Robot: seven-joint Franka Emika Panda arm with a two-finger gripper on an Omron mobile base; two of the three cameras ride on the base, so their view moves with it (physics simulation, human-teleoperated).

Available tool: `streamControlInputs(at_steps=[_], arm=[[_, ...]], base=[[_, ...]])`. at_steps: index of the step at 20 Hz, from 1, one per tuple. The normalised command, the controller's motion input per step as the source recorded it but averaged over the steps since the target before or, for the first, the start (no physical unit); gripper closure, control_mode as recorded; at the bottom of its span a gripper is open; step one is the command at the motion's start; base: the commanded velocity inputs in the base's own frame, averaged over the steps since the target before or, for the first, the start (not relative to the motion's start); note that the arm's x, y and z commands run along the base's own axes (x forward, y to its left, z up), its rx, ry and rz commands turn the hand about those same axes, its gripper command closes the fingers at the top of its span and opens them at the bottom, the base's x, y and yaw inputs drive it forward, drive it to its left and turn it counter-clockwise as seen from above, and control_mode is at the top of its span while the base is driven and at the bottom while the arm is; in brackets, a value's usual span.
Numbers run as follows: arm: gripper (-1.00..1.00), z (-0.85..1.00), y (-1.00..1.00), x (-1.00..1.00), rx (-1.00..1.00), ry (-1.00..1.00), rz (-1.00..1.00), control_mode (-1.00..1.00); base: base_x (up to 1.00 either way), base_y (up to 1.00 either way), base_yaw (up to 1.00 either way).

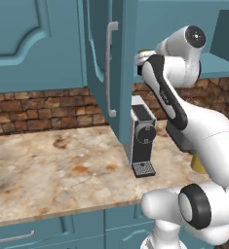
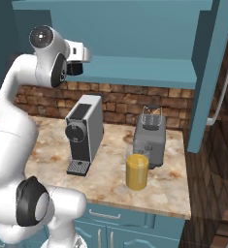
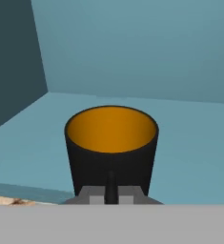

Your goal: There is a tray on the dining counter. Grab the cup, mug, and pitcher and place them on the tray. The pitcher may be placed next to the tray if it cannot fit the tray.

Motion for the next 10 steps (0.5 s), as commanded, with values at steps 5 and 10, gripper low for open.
streamControlInputs(at_steps=[5, 10], arm=[[1.00, 0.00, -0.20, -0.73, 0.00, 0.00, 0.00, -1.00], [1.00, 0.00, -0.16, -0.71, 0.00, 0.00, 0.00, -1.00]], base=[[0.00, 0.00, 0.00], [0.00, 0.00, 0.00]])
